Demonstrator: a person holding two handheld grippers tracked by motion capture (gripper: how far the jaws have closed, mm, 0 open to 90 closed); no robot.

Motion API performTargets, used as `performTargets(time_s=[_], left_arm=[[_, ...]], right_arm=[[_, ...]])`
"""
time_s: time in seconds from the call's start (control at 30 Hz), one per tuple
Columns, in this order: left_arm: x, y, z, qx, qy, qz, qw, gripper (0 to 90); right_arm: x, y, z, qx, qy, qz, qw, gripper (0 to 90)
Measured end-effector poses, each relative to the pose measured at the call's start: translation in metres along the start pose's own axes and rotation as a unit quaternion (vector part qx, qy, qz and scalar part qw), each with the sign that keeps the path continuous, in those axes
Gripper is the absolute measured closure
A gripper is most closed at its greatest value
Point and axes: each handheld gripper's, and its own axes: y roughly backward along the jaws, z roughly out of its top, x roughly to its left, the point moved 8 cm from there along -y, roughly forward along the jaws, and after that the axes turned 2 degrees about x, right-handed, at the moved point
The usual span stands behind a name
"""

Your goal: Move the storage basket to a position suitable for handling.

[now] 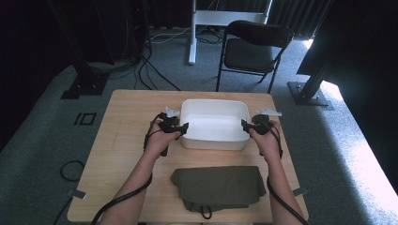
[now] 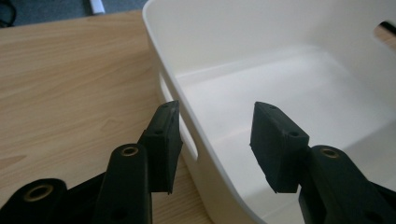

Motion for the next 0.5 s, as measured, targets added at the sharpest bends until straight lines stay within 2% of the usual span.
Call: performTargets(time_s=[0.03,0.1,0.13,0.2,0.27,0.3,0.37,0.4,0.43,0.47,0.5], left_arm=[[-0.001,0.003,0.002,-0.009,-0.003,-0.006,0.9999,52.5],[-0.002,0.007,0.004,-0.02,-0.01,-0.021,0.9995,46.2],[-0.003,0.008,0.006,-0.028,-0.013,-0.027,0.9991,44.5],[-0.005,0.012,0.006,-0.031,-0.007,-0.037,0.9988,39.3],[-0.006,0.015,0.007,-0.037,-0.004,-0.045,0.9983,35.8],[-0.005,0.018,0.008,-0.046,-0.006,-0.048,0.9978,35.5],[-0.005,0.02,0.007,-0.043,-0.003,-0.052,0.9977,34.0],[-0.005,0.021,0.007,-0.043,-0.007,-0.054,0.9976,34.0],[-0.005,0.022,0.007,-0.043,-0.012,-0.055,0.9975,31.3],[-0.005,0.023,0.007,-0.046,-0.021,-0.052,0.9973,31.3],[-0.005,0.023,0.007,-0.046,-0.021,-0.052,0.9973,29.0]], right_arm=[[0.001,0.001,0.001,-0.003,0.002,0.005,1.0,40.7],[0.005,0.003,0.002,-0.01,0.007,0.017,0.9998,31.0],[0.009,0.004,0.003,-0.016,0.013,0.032,0.9993,29.6],[0.014,0.006,0.003,-0.025,0.012,0.051,0.9983,23.9],[0.013,0.009,0.005,-0.043,0.03,0.034,0.998,20.3],[0.01,0.012,0.005,-0.051,0.023,0.034,0.9978,18.1],[0.008,0.014,0.003,-0.054,0.015,0.034,0.9978,17.6],[0.008,0.014,0.003,-0.054,0.015,0.034,0.9978,17.6],[0.005,0.015,0.001,-0.054,0.016,0.025,0.9981,12.9],[0.005,0.015,0.001,-0.054,0.016,0.025,0.9981,12.9],[0.005,0.015,0.001,-0.054,0.016,0.025,0.9981,12.9]])
